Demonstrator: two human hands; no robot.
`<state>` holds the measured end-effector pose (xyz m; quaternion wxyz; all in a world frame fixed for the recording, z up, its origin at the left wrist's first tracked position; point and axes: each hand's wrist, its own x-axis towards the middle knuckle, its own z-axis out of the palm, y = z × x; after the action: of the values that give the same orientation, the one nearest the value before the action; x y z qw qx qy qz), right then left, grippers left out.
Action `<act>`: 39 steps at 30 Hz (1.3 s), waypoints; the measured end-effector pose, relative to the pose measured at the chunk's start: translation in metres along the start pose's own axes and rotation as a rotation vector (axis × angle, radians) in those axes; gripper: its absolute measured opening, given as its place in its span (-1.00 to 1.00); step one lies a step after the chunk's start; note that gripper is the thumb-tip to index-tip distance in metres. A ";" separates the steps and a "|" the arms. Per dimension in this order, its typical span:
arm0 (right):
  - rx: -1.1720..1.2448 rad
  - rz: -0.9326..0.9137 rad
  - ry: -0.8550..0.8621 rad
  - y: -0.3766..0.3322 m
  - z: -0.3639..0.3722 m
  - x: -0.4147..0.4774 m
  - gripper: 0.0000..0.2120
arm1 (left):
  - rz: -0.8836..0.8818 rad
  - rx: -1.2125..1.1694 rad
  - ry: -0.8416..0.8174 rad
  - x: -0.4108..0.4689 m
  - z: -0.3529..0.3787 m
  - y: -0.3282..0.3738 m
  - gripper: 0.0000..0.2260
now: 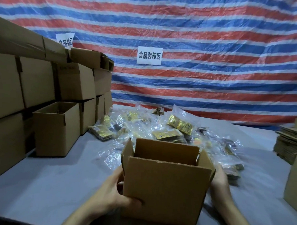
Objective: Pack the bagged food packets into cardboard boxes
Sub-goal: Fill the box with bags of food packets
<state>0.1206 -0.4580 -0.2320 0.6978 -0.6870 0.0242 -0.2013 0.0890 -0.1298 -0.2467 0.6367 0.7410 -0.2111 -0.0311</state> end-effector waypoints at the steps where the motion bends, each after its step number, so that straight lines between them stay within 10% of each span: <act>1: -0.095 -0.004 -0.008 -0.001 0.001 -0.004 -0.29 | 0.008 -0.007 -0.005 0.000 -0.001 0.000 -0.12; 4: -0.209 0.001 0.045 -0.008 0.004 -0.015 -0.69 | 0.025 -0.015 -0.002 0.000 -0.001 0.000 -0.18; 18: -0.706 -0.547 0.090 -0.178 0.028 -0.001 -0.82 | 0.154 -0.052 -0.012 0.005 -0.002 -0.006 -0.14; 27: 0.033 -0.361 0.076 -0.270 0.055 -0.011 -0.90 | 0.152 -0.027 -0.003 0.001 0.000 -0.002 -0.05; 39: 0.206 -0.157 -0.293 -0.234 0.101 -0.026 -0.80 | 0.159 -0.015 -0.023 0.002 -0.001 0.000 -0.17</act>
<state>0.0703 -0.3484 -0.0064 0.7427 -0.6336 -0.1519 -0.1542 0.0906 -0.1299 -0.2459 0.6402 0.7168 -0.2762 0.0094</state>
